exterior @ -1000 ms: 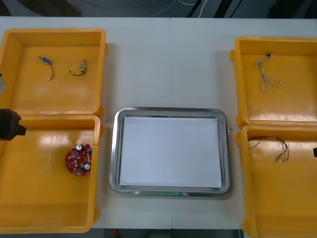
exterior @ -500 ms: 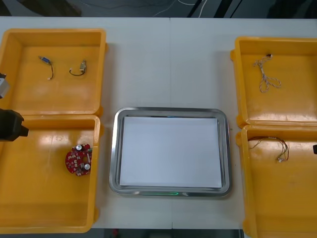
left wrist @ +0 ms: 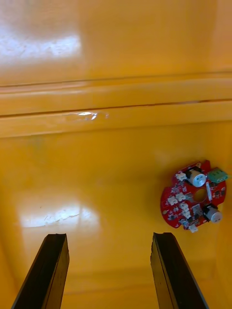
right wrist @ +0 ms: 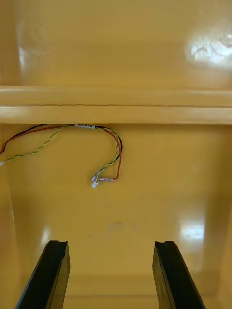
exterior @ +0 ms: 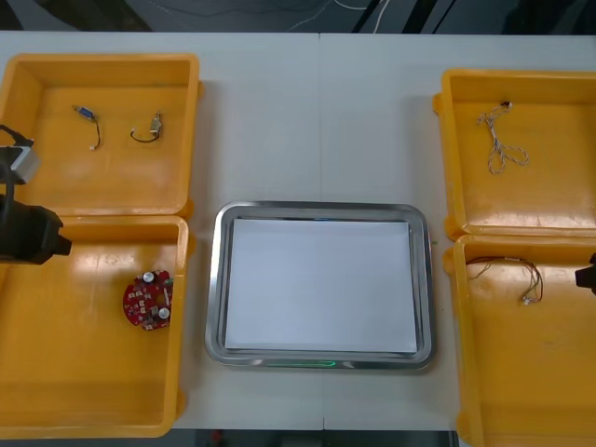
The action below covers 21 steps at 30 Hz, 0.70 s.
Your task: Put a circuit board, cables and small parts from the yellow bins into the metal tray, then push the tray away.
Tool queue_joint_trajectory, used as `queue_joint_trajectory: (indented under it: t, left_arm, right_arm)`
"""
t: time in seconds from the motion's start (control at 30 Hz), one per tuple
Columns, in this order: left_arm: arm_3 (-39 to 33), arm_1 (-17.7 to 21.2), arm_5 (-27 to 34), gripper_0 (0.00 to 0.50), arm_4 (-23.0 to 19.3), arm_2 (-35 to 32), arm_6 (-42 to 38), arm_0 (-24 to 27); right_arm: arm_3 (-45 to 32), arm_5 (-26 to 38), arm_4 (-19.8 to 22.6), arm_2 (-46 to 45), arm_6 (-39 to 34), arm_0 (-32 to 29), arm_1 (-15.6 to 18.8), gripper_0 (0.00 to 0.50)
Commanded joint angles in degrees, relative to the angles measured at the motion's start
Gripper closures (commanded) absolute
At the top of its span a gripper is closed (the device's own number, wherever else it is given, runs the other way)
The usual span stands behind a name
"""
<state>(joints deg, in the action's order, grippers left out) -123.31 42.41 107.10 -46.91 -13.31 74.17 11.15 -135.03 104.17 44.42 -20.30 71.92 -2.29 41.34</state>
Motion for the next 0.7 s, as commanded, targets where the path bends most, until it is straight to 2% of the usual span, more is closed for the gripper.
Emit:
queue_joint_trajectory:
  t: [0.03, 0.2, 0.33, 0.7]
  left_arm:
    - [-0.18, 2.76, -3.56, 0.0, -1.34, 3.12, 5.99, 1.86]
    - [-0.09, 4.08, -8.22, 0.0, -2.48, 6.19, 11.0, 2.03]
    - [-0.09, 5.75, -11.12, 0.0, -2.84, 8.57, 14.87, 2.73]
    - [-0.18, 9.71, -14.81, 0.0, -6.0, 13.58, 22.87, 3.44]
  right_arm:
    - [-0.5, -0.28, -2.59, 3.42, -1.69, 0.7, -2.31, 0.0]
    - [0.12, -1.43, -4.43, 4.13, -1.34, -0.97, -4.86, 0.0]
    - [1.88, -5.65, -4.08, 4.13, -0.99, -2.99, -6.36, 0.0]
    - [6.54, -14.7, -3.46, 5.71, -0.46, -6.06, -6.97, 0.0]
